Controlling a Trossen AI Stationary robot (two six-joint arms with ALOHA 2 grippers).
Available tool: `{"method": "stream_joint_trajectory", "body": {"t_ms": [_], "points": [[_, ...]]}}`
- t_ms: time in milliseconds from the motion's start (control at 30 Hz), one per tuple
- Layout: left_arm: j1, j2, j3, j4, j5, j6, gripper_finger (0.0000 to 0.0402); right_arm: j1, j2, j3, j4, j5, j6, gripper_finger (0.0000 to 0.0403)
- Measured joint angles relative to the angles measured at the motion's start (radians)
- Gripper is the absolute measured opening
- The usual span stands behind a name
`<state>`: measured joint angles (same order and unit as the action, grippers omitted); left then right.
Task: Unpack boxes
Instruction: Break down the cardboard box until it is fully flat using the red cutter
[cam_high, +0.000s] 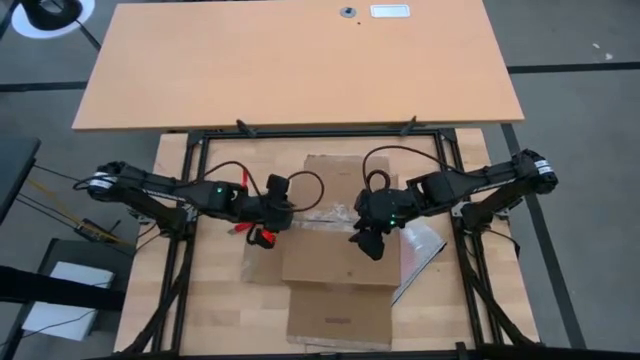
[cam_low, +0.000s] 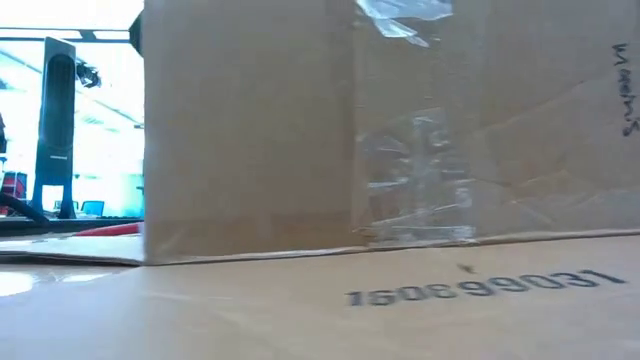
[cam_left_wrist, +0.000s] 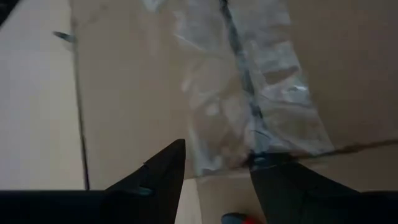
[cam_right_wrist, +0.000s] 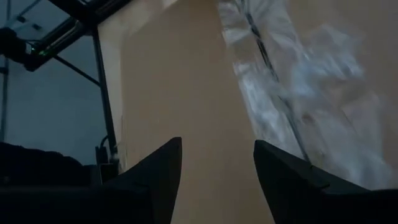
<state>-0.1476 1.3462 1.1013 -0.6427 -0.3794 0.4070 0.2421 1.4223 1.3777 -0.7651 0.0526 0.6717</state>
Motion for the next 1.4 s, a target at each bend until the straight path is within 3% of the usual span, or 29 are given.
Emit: {"method": "stream_joint_trajectory", "body": {"t_ms": [267,333,500,700,800,1033,1400], "points": [[-0.003,0.037,0.000,0.184,-0.039,-0.033,0.0175,0.023,0.000,-0.011,0.018,0.049,0.003,0.0200],[-0.003,0.056,0.000,0.215,-0.044,-0.023,0.0146,0.027,-0.001,-0.011,0.022,0.055,0.006,0.0197],[-0.003,0.081,0.001,0.250,-0.045,-0.038,0.0018,0.037,-0.002,-0.008,0.035,0.053,0.020,0.0186],[0.009,0.038,0.086,0.222,-0.046,-0.141,0.0006,0.077,-0.004,0.080,0.037,0.070,0.042,0.0164],[0.034,0.025,0.141,0.191,-0.024,-0.156,0.0006,0.125,-0.003,0.069,0.034,0.143,0.036,0.0153],[0.097,0.025,0.271,0.107,0.019,-0.209,0.0005,0.184,-0.001,-0.086,0.038,0.376,0.094,0.0128],[0.280,0.024,0.377,0.120,0.000,-0.343,0.0004,0.188,-0.004,-0.313,0.309,0.368,0.118,0.0102]]}}
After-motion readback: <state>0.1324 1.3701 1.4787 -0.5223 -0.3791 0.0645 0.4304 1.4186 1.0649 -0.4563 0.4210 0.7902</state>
